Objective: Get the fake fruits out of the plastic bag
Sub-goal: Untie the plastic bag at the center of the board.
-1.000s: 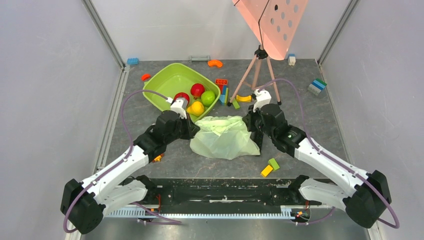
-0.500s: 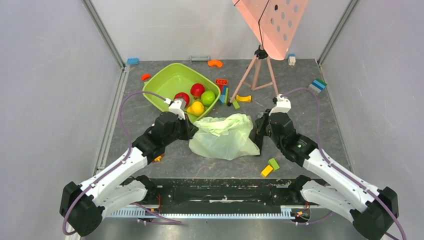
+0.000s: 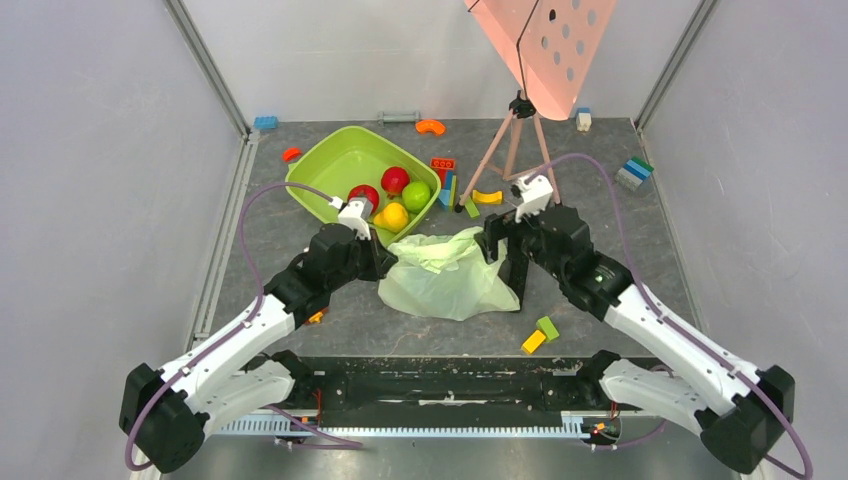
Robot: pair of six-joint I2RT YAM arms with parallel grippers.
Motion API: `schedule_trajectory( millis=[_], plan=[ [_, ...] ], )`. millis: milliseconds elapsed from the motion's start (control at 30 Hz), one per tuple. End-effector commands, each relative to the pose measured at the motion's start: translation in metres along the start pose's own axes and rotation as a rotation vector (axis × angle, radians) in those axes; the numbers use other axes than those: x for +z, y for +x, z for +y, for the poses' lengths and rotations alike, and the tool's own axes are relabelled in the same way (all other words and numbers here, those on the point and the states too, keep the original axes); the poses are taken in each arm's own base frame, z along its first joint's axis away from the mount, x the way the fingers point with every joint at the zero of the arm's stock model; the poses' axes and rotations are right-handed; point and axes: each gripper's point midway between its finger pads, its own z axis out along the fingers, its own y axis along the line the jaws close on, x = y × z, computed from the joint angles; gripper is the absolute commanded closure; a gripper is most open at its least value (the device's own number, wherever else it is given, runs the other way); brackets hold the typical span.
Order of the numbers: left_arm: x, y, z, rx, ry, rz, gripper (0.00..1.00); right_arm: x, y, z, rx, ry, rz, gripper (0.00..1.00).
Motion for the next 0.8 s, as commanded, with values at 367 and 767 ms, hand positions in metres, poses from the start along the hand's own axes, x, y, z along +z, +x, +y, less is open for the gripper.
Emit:
schedule_trajectory(
  millis=[367, 767],
  plan=[
    [-0.005, -0.007, -0.009, -0.012, 0.046, -0.029, 0.98, 0.025, -0.018, 0.030, -0.302, -0.191, 0.072, 0.10],
    [-0.005, -0.007, -0.010, -0.009, 0.051, -0.029, 0.98, 0.052, 0.001, 0.023, -0.345, -0.165, 0.148, 0.39]
  ],
)
